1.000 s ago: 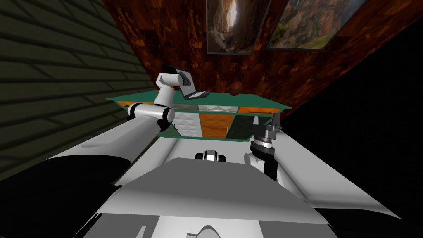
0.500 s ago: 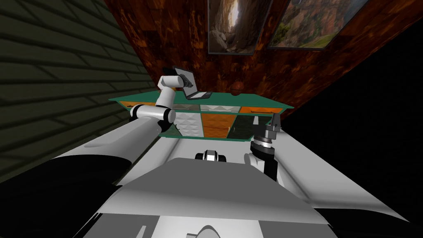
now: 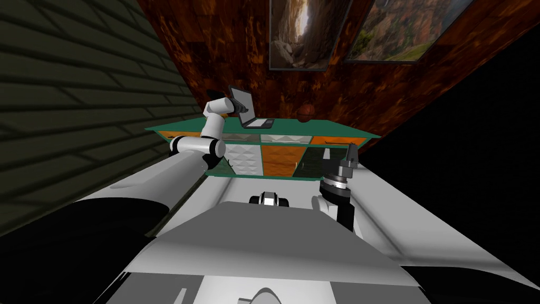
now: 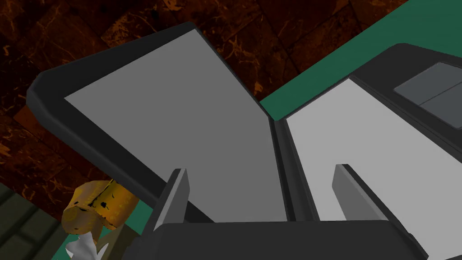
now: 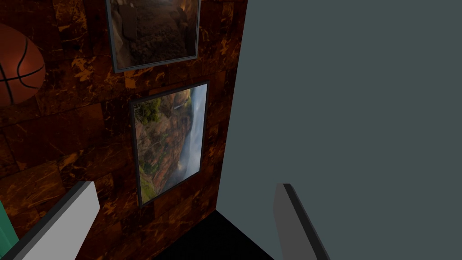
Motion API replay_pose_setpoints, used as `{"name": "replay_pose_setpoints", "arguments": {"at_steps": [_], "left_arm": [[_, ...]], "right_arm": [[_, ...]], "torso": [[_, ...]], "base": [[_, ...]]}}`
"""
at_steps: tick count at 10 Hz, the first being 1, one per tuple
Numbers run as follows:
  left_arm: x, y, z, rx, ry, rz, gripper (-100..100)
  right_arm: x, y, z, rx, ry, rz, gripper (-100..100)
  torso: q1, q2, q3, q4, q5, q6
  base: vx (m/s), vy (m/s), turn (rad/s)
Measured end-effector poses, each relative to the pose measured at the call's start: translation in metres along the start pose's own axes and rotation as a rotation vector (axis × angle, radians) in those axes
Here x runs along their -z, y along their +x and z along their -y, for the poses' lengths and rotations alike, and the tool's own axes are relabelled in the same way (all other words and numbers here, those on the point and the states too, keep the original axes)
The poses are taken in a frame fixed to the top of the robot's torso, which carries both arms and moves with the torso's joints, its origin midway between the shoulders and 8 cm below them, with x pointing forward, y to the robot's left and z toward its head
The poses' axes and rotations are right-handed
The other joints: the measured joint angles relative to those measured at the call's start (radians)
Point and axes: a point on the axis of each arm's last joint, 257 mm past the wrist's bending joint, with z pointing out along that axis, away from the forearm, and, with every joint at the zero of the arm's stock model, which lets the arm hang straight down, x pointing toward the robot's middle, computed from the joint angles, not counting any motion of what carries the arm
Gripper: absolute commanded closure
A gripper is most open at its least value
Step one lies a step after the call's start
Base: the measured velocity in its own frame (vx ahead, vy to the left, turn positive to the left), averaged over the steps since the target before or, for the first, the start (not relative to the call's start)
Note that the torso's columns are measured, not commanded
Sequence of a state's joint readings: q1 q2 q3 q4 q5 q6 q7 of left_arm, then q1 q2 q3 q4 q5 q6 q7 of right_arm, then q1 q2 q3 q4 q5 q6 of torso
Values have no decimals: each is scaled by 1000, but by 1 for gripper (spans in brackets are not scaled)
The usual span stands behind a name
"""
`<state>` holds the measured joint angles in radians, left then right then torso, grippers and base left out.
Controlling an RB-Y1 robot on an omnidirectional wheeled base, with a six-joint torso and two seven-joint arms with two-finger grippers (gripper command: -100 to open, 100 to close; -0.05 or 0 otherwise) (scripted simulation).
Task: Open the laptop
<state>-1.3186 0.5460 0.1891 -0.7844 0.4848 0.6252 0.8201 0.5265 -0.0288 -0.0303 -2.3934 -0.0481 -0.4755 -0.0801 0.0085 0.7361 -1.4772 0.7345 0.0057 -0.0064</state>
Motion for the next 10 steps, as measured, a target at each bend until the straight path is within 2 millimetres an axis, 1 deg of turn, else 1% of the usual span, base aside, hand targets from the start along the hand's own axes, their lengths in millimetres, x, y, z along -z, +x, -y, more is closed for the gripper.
{"name": "replay_pose_setpoints", "arguments": {"at_steps": [2,3,5,6,7,10], "left_arm": [[1,-2,-7,90,-20,-10,-100],[-1,-2,-9,119,-28,-10,-100],[1,6,-6,108,-25,-19,-100],[2,7,-6,108,-26,-18,100],[2,7,-6,108,-26,-18,100],[-1,7,-14,-21,-11,-15,100]], "right_arm": [[0,0,0,0,0,0,0],[0,0,0,0,0,0,0],[0,0,0,0,0,0,0],[0,0,0,0,0,0,0],[0,0,0,0,0,0,0],[0,0,0,0,0,0,0]], "torso": [[8,-3,-1,-2,4,-4],[8,-4,-3,-4,5,-4],[-6,-6,-4,-1,-3,3],[-9,-1,-1,2,-5,6],[-9,4,2,4,-6,6],[-9,5,3,5,-6,6]], "base": [[11,87,4],[-3,10,-30],[63,-39,-32],[8,0,3],[-14,-12,-33],[-42,-26,-43]]}}
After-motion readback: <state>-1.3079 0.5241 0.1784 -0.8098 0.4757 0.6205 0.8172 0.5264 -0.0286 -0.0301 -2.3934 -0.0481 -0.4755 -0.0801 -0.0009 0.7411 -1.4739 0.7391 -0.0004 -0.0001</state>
